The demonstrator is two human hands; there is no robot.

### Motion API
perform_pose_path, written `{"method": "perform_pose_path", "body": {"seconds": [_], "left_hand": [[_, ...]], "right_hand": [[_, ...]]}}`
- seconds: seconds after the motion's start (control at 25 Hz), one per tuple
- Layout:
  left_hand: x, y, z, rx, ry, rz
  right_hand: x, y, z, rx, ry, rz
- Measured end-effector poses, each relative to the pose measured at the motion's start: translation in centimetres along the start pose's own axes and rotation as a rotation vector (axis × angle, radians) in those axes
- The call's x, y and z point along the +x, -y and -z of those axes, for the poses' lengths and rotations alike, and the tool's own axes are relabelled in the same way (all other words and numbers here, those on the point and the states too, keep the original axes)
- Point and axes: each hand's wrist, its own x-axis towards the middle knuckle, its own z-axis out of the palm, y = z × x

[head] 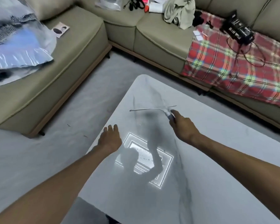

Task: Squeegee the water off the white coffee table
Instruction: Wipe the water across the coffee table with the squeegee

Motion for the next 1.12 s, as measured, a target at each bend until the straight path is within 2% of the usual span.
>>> {"method": "perform_pose_path", "body": {"seconds": [0.16, 0.28, 0.4, 0.56, 0.8, 0.88, 1.0, 1.12], "left_hand": [[7.3, 0.1, -5.3, -0.007, -0.048, 0.029], [9.3, -0.3, -7.5, -0.039, -0.005, 0.063], [10.1, -0.9, -7.2, -0.013, 0.056, 0.071], [10.4, -1.8, -5.9, 0.008, 0.137, 0.082], [9.9, -1.9, -5.1, -0.030, 0.182, 0.098], [9.8, -1.7, -5.1, -0.013, 0.168, 0.083], [9.9, -1.7, -5.5, 0.016, 0.159, 0.078], [10.2, -1.7, -5.8, 0.013, 0.183, 0.094]], "right_hand": [[12.3, 1.2, -1.9, -0.057, -0.095, 0.027], [19.4, 3.6, -2.9, -0.088, -0.138, 0.052], [22.8, 4.6, -3.8, -0.095, -0.114, 0.022], [21.3, 2.2, -4.5, -0.185, -0.059, 0.052], [10.2, -5.0, -3.7, -0.275, 0.128, 0.106], [10.0, -5.5, -2.4, -0.257, 0.071, 0.089], [13.2, -4.9, -0.6, -0.129, -0.034, -0.031], [15.9, -5.1, -0.4, 0.015, -0.003, -0.209]]}}
